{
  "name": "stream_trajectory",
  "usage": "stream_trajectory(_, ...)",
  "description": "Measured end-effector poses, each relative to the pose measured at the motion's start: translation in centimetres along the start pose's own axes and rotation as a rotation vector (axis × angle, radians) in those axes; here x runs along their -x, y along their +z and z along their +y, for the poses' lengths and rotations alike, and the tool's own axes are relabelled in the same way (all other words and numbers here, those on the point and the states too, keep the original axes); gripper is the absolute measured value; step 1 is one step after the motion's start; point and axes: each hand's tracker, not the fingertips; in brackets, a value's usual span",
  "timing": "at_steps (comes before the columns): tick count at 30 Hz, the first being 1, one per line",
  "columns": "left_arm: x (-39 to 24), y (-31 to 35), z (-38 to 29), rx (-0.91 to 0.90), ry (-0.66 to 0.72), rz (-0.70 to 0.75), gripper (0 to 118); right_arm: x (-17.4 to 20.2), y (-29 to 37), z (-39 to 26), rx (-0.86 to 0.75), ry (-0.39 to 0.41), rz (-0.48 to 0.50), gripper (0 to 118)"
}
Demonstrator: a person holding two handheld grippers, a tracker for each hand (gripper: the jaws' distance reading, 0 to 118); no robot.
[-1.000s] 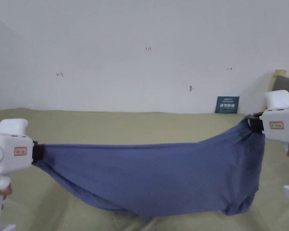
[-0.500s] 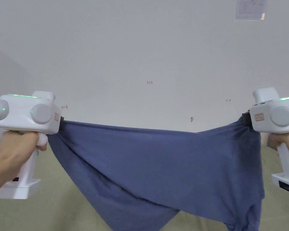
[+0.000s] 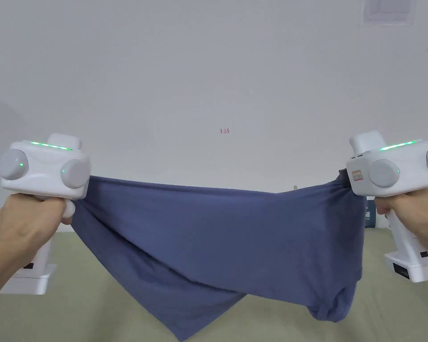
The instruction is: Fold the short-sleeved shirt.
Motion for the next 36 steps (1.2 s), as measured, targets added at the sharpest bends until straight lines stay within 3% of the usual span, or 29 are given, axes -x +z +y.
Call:
stream_trajectory(3, -1.6, -3.7, -2.2, 0.024, -0.003, 0.001, 3, 1.5, -4.1, -2.3, 0.051, 0.046, -0.012, 2)
stream_trajectory(6, -3.2, -7.0, -5.9, 0.081, 0.039, -0.024, 3, 2.8, -7.3, -6.0, 0.112, 0.010, 0.002, 2)
stream_trajectory(10, -5.2, -10.5, -12.7, 0.192, 0.014, -0.041, 3, 5.0, -10.3, -12.2, 0.194, 0.087, 0.010, 2)
stream_trajectory(14, -6.0, -11.5, -19.1, 0.272, 0.000, -0.068, 3, 6.0, -11.2, -18.2, 0.290, 0.027, 0.037, 2)
stream_trajectory(17, -5.7, -10.8, -22.4, 0.319, -0.017, -0.098, 3, 6.2, -10.9, -21.7, 0.330, 0.051, 0.053, 2)
stream_trajectory(19, -4.9, -9.3, -24.0, 0.314, -0.014, -0.106, 3, 5.9, -9.5, -22.8, 0.337, 0.049, 0.054, 2)
stream_trajectory(21, -3.7, -8.3, -24.8, 0.317, -0.007, -0.125, 3, 5.3, -7.1, -23.3, 0.320, -0.010, 0.064, 2)
stream_trajectory(30, 3.0, 3.9, -30.3, 0.326, 0.038, -0.229, 3, 3.0, 8.3, -25.6, 0.300, -0.018, 0.125, 2)
stream_trajectory(36, 6.5, 13.0, -37.4, 0.386, 0.036, -0.296, 3, 3.1, 19.4, -31.8, 0.347, -0.019, 0.159, 2)
